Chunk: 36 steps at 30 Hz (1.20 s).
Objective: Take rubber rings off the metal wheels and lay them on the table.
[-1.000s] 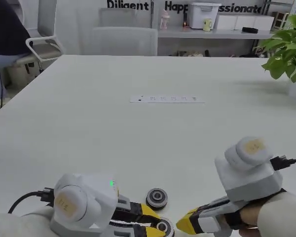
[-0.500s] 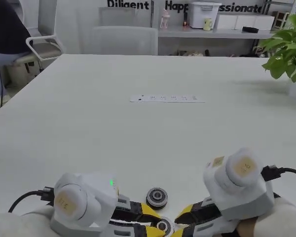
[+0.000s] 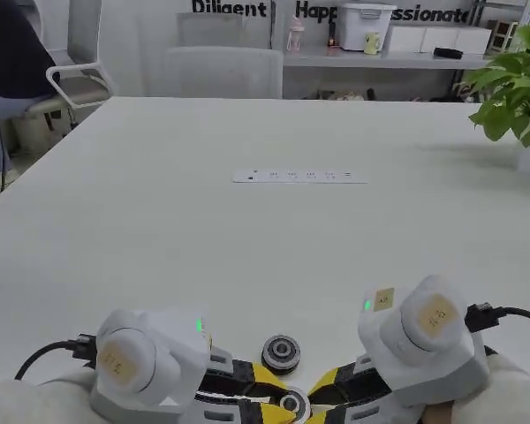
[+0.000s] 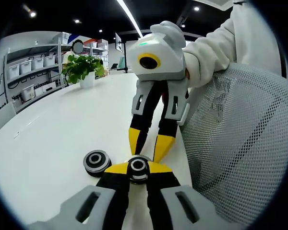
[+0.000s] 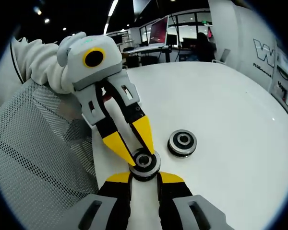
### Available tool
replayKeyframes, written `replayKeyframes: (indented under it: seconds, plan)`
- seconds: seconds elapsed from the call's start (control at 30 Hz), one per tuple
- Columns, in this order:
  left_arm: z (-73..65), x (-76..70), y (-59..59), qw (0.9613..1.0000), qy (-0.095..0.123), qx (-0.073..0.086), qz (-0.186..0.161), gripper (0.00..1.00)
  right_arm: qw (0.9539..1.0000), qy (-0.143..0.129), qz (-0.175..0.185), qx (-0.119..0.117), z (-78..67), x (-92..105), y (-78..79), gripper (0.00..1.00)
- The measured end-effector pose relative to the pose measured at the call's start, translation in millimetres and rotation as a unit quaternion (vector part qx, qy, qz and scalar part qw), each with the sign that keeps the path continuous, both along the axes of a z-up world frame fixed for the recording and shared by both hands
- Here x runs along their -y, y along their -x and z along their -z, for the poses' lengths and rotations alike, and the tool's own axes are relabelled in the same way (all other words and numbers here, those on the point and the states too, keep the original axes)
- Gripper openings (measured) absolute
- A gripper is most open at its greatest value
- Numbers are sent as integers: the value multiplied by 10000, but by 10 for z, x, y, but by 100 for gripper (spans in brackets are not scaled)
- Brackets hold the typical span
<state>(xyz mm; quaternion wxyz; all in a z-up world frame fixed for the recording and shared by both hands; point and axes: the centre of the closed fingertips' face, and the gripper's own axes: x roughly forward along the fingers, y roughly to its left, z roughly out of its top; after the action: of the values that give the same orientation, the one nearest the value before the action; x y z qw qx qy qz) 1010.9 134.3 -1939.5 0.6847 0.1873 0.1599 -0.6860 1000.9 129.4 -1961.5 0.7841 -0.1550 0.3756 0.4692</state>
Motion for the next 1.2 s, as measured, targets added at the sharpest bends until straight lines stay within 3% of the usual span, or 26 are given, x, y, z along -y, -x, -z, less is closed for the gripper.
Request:
replayKeyframes:
  seconds: [0.03,0.07,0.1,0.2,0.37,0.5,0.6,0.7,0.77,0.97,1.2]
  plan:
    - [0,-2,-5,10000,-2,-3,-15,7,9997,189,-142,101,16,53,-6,7]
    - [1,-2,-5,10000,4,-20,-18,7,10000,-20,33,39,-11,29,-21,3]
    - [1,-2,-6,10000,4,-16,-20,7,9999,-69,127,-71,-9,27,-12,3]
    - [1,-2,-5,10000,1,-16,-24,7,10000,39,2,68,-11,18,-8,3]
    - [2,-1,-5,10000,3,-29,-39,7,9998,114,155,54,-6,44,-35,0]
    - [1,0,-8,10000,-6,-5,-44,7,9977,-125,596,-290,-26,64,-53,0]
    - [1,-3,-16,10000,-6,-4,-58,7,9919,-431,1023,-615,-57,81,-90,0]
    - [1,-4,-21,10000,-5,-1,-65,7,9909,-460,1086,-651,-59,94,-106,0]
    - [1,-5,-21,10000,-5,-2,-66,7,9874,-526,1252,-810,-53,89,-99,0]
    - [0,-5,-20,10000,-7,5,-60,7,9687,-1115,1792,-1305,-131,68,-128,0]
    - [2,-5,-18,10000,-9,4,-40,7,9623,-1240,1896,-1504,-136,53,-106,0]
